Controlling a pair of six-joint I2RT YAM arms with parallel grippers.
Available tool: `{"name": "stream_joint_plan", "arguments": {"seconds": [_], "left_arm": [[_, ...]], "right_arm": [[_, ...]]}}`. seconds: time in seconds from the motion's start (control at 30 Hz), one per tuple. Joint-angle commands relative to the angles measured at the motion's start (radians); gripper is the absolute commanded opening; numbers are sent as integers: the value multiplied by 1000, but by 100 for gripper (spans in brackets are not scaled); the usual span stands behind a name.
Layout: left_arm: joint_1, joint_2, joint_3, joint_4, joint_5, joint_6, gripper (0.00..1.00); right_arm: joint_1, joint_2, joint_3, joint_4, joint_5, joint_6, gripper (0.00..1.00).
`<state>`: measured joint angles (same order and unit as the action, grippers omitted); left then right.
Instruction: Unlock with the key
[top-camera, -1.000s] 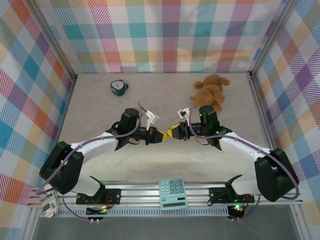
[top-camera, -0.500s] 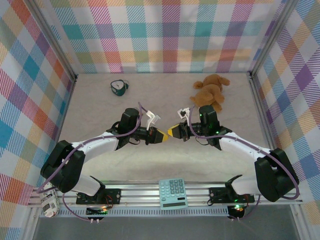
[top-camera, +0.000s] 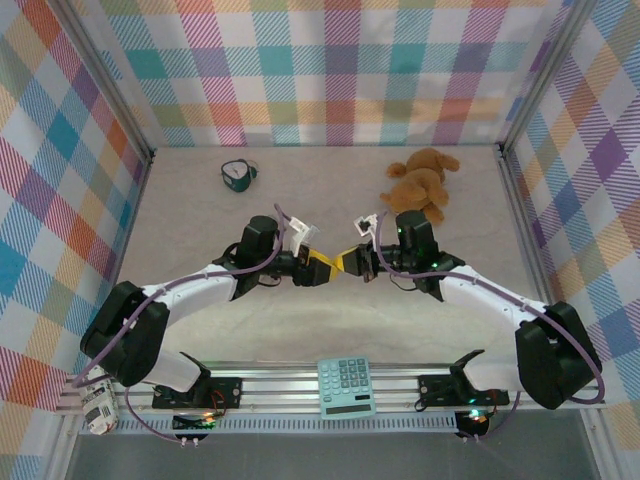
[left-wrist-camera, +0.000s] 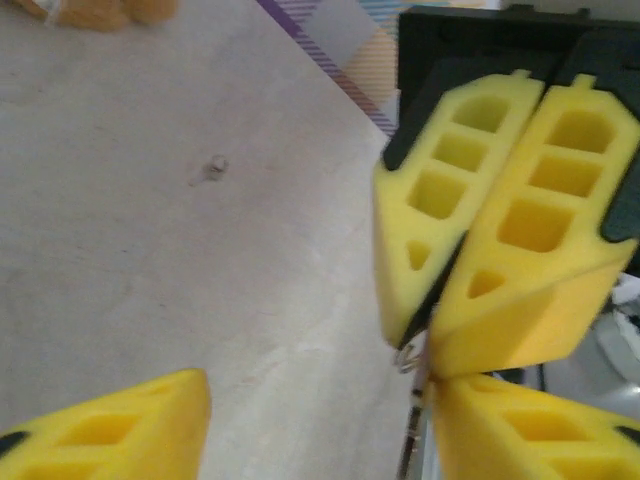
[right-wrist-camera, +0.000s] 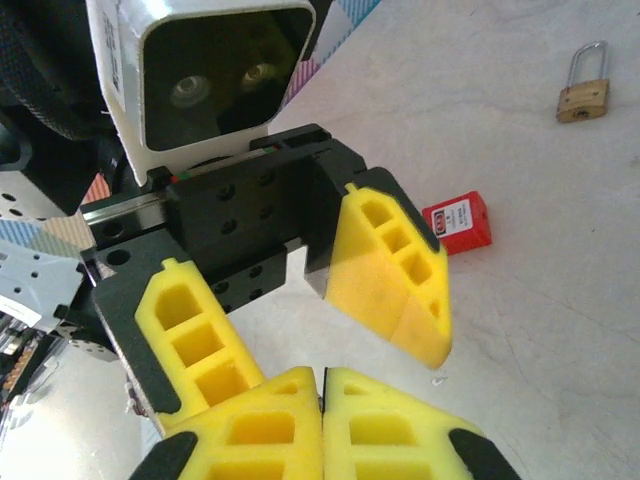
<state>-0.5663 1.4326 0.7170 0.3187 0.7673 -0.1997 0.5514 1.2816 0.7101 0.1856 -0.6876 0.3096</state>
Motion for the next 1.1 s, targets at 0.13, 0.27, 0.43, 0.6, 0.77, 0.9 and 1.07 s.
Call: {"name": "stream_joint_plan", "arguments": {"seconds": [0.13, 0.27, 0.43, 0.6, 0.77, 0.9, 1.07], "left_arm": [[13, -176, -21, 10, -231, 7, 100], [12, -290, -84, 1, -581, -86, 100], [21, -399, -93, -156, -1001, -223, 100], [72, -292, 28, -405, -1077, -199, 100], [58, 6, 335, -863, -1103, -154, 79], [43, 149, 434, -992, -1169, -137, 78], [43, 280, 538, -1115, -957, -33, 77]], "right_arm": [[10, -32, 46, -55, 82, -33, 4], [11, -51, 30, -68, 148, -34, 4], [12, -77, 2, -62, 224, -12, 4], [12, -82, -4, -96, 241, -12, 4], [12, -114, -22, -112, 258, -14, 4], [12, -118, -21, -126, 275, -14, 5], [11, -105, -26, -95, 265, 1, 5]]}}
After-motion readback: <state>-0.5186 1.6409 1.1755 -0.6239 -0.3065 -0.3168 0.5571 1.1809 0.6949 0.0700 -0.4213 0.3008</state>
